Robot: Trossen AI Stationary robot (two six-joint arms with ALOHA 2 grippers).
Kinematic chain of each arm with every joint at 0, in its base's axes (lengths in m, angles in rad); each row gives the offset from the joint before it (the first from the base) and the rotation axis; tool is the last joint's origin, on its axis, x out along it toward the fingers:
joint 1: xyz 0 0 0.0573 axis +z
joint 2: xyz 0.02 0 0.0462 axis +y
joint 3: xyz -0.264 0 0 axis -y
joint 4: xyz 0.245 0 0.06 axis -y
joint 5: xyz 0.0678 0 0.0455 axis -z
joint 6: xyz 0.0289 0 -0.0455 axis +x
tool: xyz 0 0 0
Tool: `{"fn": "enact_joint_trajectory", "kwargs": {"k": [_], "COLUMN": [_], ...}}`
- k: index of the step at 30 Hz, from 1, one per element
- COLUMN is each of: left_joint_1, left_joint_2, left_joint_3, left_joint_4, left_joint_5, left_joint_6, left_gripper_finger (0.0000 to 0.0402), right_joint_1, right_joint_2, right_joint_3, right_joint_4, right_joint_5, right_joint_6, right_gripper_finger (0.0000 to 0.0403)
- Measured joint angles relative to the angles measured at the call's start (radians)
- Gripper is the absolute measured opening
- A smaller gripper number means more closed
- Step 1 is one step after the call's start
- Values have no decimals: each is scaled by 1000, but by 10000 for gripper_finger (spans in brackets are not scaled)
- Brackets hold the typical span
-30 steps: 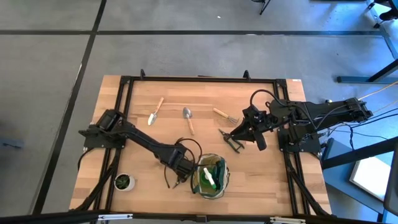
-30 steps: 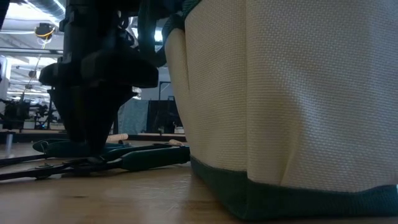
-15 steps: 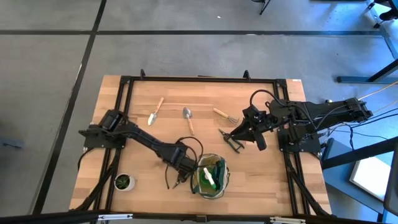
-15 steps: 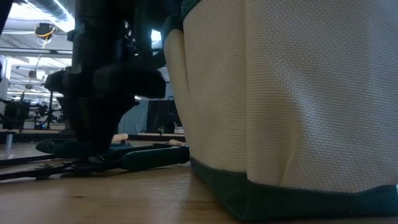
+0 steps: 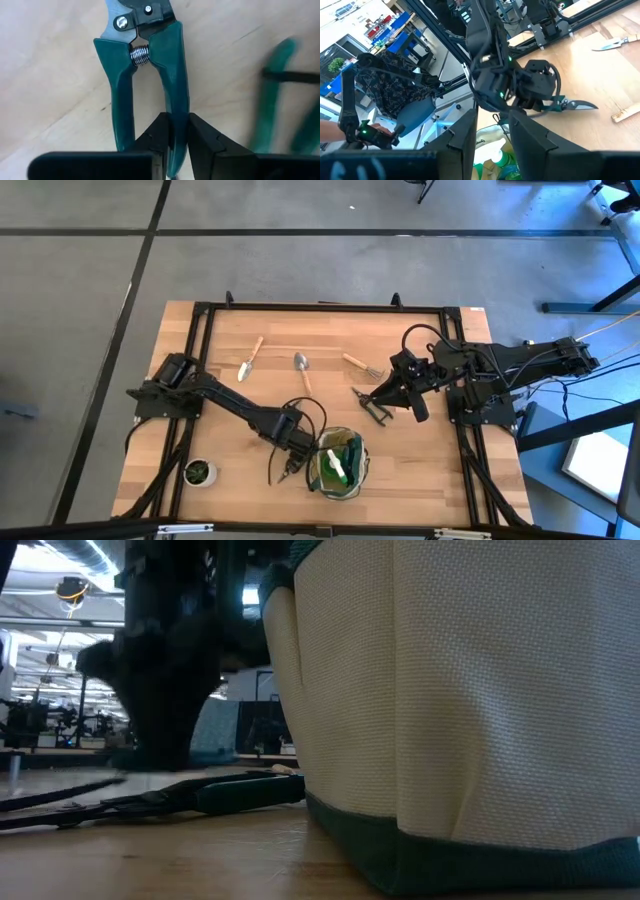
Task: Pick & Place Garden tools in Gardening bag
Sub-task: Put the green shear scissors into the gardening bag
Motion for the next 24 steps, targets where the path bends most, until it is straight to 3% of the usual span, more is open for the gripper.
{"fn": "enact_joint_trajectory", "kwargs": {"k": [15, 24], "left_joint_1": [-23, -43], "left_joint_2": [-267, -428], "left_joint_3": [1, 1], "left_joint_4": [4, 222], "left_joint_5": [-230, -456], "left_joint_6": [-126, -129], "left_gripper_finger": [38, 38], "right_joint_1": [0, 0], "right_joint_2": [0, 0], "right_joint_3": [0, 0], "right_joint_4": [0, 0], "right_joint_5": [0, -11], "right_joint_6": [0, 0], "right_gripper_finger": [117, 117]}}
